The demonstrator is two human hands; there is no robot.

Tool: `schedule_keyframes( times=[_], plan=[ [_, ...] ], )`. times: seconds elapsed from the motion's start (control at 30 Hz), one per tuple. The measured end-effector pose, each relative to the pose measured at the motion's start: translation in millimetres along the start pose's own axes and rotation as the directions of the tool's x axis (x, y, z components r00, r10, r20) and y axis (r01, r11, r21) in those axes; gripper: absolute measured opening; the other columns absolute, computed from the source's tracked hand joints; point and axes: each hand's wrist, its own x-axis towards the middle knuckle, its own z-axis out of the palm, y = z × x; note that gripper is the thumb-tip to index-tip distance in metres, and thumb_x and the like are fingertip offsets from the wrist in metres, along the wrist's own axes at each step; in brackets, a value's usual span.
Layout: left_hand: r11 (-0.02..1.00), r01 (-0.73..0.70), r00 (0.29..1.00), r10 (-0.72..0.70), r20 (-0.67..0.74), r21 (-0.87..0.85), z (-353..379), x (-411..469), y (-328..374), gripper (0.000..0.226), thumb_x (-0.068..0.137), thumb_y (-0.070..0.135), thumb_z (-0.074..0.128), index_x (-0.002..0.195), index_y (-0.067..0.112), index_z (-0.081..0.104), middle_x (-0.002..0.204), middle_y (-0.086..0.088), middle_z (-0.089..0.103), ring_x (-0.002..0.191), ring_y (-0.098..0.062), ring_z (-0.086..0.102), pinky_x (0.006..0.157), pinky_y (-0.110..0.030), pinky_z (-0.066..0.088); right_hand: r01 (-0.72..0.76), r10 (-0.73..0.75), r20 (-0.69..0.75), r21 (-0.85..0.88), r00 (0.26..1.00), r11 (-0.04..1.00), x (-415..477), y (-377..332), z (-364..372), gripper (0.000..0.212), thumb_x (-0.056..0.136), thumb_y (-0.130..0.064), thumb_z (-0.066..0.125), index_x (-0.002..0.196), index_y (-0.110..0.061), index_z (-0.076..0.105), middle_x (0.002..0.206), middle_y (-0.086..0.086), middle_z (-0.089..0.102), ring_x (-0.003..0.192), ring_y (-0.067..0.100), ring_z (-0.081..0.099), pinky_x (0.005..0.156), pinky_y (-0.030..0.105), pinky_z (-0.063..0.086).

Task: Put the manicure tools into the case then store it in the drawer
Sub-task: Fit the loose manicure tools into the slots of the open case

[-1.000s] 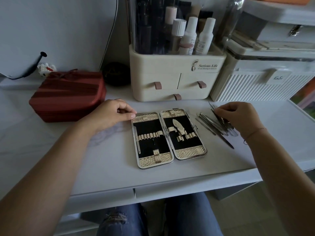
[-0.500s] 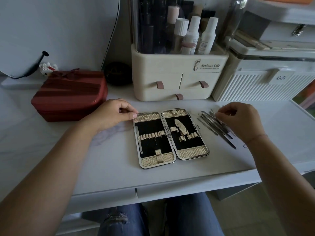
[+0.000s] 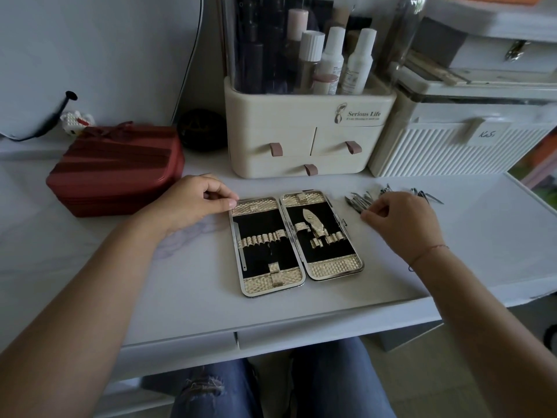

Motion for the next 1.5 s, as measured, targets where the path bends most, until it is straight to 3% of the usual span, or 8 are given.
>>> schedule_keyframes(
  times=[0.23,0.47,0.77,0.97,1.07,1.13,1.27,1.5],
  plan=[
    [1.0,0.018,1.0,-0.018,0.003,0.007,-1,0,-1,0.01,0.079,0.015,0.072,0.085,0.024,0.072,0.096,0.003,0.065,0.086,-0.003,0.058,0.072,0.001,0.036,-0.004,0.003,-0.082,-0.017,0.997,1.0,3,4,5,0.016,0.08,-0.019,0.059,0.069,-0.011,0.067,0.067,0.006,0.065,0.068,0.027,0.058,0.061,0.033,0.048],
    [1.0,0.02,1.0,-0.02,0.01,0.008,-2,0,-1,0.011,0.079,0.017,0.072,0.084,0.026,0.072,0.098,0.001,0.065,0.092,-0.011,0.059,0.079,-0.007,0.039,-0.057,0.062,-0.008,0.296,0.998,0.953,4,2,-8,0.016,0.082,-0.023,0.064,0.071,-0.013,0.067,0.062,-0.001,0.064,0.06,0.01,0.055,0.056,0.022,0.04],
    [1.0,0.021,1.0,-0.021,0.018,-0.005,-2,-1,0,0.01,0.079,0.018,0.072,0.084,0.026,0.072,0.099,0.002,0.065,0.093,-0.01,0.059,0.081,-0.015,0.039,-0.108,0.107,0.017,0.249,0.994,0.962,7,4,-12,0.004,0.079,-0.013,0.067,0.074,-0.013,0.068,0.067,0.0,0.064,0.069,0.02,0.061,0.068,0.029,0.049],
    [1.0,0.023,1.0,-0.023,0.016,0.019,-1,-1,1,0.008,0.078,0.019,0.072,0.085,0.024,0.072,0.099,0.0,0.065,0.095,-0.015,0.059,0.08,-0.016,0.038,-0.115,0.126,0.015,0.531,0.992,0.84,7,-3,-17,0.007,0.084,-0.012,0.064,0.079,-0.007,0.066,0.054,0.002,0.06,0.039,0.003,0.048,0.042,0.009,0.04],
    [0.999,0.034,0.999,-0.034,0.009,0.032,-2,-1,1,0.009,0.078,0.021,0.073,0.087,0.022,0.073,0.099,0.0,0.065,0.093,-0.015,0.059,0.079,-0.016,0.039,-0.224,0.022,0.249,0.827,0.968,0.517,7,-23,-19,0.02,0.083,0.0,0.063,0.103,-0.003,0.06,0.059,0.003,0.066,0.047,0.007,0.058,0.05,0.017,0.049],
    [0.999,0.035,0.999,-0.035,0.007,0.035,-1,-1,2,0.009,0.078,0.021,0.073,0.087,0.024,0.072,0.098,0.001,0.065,0.09,-0.013,0.059,0.079,-0.017,0.039,-0.303,-0.136,0.38,0.87,0.915,0.39,6,-40,-17,0.038,0.082,0.003,0.061,0.118,-0.008,0.054,0.068,0.01,0.067,0.054,0.012,0.061,0.054,0.019,0.053],
    [1.0,0.029,0.999,-0.029,0.02,0.003,-2,-2,3,0.01,0.077,0.02,0.073,0.087,0.022,0.073,0.091,0.008,0.063,0.086,-0.008,0.059,0.08,-0.017,0.039,-0.276,-0.355,0.445,0.857,0.822,0.435,6,-77,-4,0.047,0.084,0.006,0.058,0.126,-0.012,0.051,0.073,0.014,0.063,0.058,0.015,0.062,0.058,0.022,0.054],
    [0.999,0.037,0.999,-0.037,0.019,0.0,-2,-3,5,0.012,0.079,0.02,0.072,0.09,0.018,0.073,0.088,0.011,0.06,0.082,-0.005,0.058,0.077,-0.014,0.04,-0.253,-0.356,0.467,0.825,0.809,0.506,17,-115,24,0.022,0.086,-0.001,0.061,0.108,-0.004,0.06,0.065,0.007,0.066,0.055,0.011,0.062,0.053,0.02,0.053]
  ],
)
